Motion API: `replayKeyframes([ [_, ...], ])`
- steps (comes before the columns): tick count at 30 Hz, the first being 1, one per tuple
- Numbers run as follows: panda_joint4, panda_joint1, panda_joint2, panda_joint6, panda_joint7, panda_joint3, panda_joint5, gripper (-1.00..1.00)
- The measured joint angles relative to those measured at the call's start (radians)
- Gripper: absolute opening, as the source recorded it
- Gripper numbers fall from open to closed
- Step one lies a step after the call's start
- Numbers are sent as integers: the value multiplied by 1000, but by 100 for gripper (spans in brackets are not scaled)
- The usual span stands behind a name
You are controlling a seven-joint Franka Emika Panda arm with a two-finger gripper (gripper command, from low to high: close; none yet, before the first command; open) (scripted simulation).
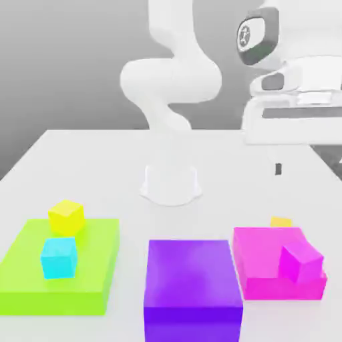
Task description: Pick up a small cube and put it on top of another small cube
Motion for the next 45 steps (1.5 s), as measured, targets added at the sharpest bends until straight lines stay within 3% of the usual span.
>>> replayKeyframes([
  [9,-192,97,245,190,348,204,31,0],
  [13,-185,101,305,227,453,185,-77,0],
  [20,-150,202,410,283,672,10,-370,0],
  [31,-108,533,568,389,941,-413,-734,0],
  [32,-106,556,578,397,952,-442,-750,-100],
  [39,-106,562,578,401,951,-447,-749,-100],
  [45,-124,403,501,345,829,-244,-582,-100],
])
